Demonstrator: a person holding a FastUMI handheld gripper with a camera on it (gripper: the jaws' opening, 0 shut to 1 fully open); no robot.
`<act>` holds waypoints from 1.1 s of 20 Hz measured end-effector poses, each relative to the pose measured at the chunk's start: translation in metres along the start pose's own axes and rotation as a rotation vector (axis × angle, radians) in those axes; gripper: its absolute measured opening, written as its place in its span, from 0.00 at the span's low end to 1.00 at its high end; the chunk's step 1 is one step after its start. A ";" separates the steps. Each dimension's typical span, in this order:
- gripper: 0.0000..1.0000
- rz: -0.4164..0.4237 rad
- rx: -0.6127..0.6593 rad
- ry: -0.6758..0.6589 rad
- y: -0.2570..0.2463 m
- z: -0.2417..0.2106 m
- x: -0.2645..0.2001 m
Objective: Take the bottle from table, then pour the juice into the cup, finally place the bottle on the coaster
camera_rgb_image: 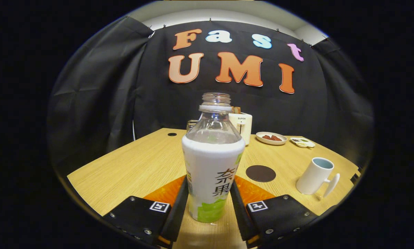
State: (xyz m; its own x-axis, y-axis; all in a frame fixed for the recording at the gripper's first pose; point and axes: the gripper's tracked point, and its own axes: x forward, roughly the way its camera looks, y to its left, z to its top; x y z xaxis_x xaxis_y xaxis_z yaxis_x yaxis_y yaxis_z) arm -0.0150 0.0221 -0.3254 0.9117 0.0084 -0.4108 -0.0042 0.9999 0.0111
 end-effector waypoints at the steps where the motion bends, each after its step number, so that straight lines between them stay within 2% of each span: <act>1: 0.65 0.002 0.001 0.001 0.001 0.001 0.000; 4: 0.62 -0.010 0.020 -0.009 -0.001 0.009 0.001; 6: 0.62 -0.003 0.089 -0.033 -0.002 0.021 0.000; 14: 0.61 0.059 0.541 -0.138 -0.029 0.067 0.003; 22: 0.62 0.090 0.876 -0.160 -0.065 0.075 0.016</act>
State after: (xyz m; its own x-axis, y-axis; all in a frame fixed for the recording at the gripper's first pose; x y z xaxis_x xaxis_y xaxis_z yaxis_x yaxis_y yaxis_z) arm 0.0304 -0.0437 -0.2643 0.9698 0.0194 -0.2433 0.1772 0.6297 0.7563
